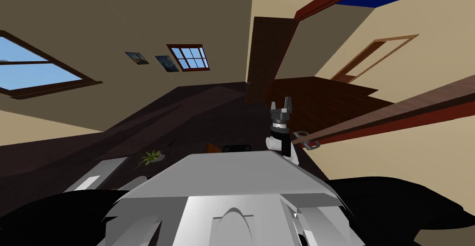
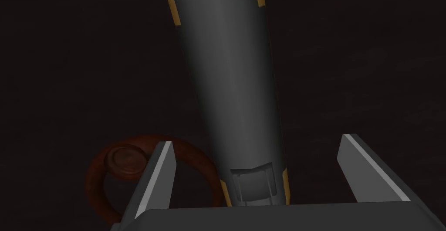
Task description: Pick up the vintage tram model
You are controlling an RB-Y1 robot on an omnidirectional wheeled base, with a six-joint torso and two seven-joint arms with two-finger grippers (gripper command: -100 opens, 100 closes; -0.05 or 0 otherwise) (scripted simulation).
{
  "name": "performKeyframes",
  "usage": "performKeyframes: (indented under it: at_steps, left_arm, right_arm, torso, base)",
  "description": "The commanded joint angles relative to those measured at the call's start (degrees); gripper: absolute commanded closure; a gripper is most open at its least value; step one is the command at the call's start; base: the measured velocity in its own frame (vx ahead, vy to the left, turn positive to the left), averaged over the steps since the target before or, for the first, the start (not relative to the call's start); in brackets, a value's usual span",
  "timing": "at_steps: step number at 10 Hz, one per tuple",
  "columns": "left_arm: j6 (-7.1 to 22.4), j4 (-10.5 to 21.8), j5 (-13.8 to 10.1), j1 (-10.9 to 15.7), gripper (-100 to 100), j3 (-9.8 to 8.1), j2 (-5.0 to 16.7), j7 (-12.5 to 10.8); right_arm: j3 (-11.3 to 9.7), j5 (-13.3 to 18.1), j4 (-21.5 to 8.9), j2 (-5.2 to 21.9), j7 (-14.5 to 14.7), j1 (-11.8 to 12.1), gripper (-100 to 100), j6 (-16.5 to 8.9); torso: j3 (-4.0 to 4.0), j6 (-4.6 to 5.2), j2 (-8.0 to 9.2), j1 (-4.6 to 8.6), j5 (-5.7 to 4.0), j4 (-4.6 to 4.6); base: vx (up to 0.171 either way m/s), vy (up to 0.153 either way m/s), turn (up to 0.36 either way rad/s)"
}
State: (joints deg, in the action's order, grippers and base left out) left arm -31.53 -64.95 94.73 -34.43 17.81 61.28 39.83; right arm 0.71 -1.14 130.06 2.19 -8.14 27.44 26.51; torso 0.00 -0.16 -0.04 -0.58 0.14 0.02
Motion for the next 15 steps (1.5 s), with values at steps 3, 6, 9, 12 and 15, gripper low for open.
performKeyframes:
  at_steps: [3,6,9,12,15]
  left_arm:
    - [1.62,1.52,0.71,0.38,-100,0.93,-1.79,0.14]
    - [2.48,2.44,1.16,0.77,-100,1.55,-2.93,0.12]
    - [2.57,2.61,1.16,0.79,100,1.61,-3.04,0.03]
    - [2.58,2.59,1.17,0.79,0,1.62,-3.04,0.06]
    - [0.73,0.1,0.48,-0.04,100,0.35,-0.22,-0.5]
  right_arm:
    - [-0.01,0.0,0.0,-0.01,0.0,0.01,0,0.0]
    - [0.0,0.0,0.0,-0.01,0.0,0.01,0,0.0]
    - [-0.01,0.0,0.0,-0.01,0.0,0.01,0,0.0]
    - [-0.01,0.0,0.0,-0.01,0.0,0.01,0,0.0]
    - [-0.01,0.0,0.0,-0.01,0.0,0.01,0,0.0]
  torso:
    - [-0.07,-0.02,-0.12,0.34,-0.06,-0.02]
    - [-0.11,-0.01,-0.2,0.27,-0.04,-0.04]
    - [-0.09,0.05,-0.17,0.4,-0.07,-0.02]
    - [-0.08,0.04,-0.16,0.39,-0.07,-0.02]
    - [-0.06,0.01,-0.13,0.61,-0.17,-0.01]
  base:
    - [-0.004,0.028,-0.032]
    - [0.01,0.033,-0.045]
    - [0.0,0.0,0.0]
    - [0.0,0.0,0.0]
    - [-0.008,-0.033,0.065]
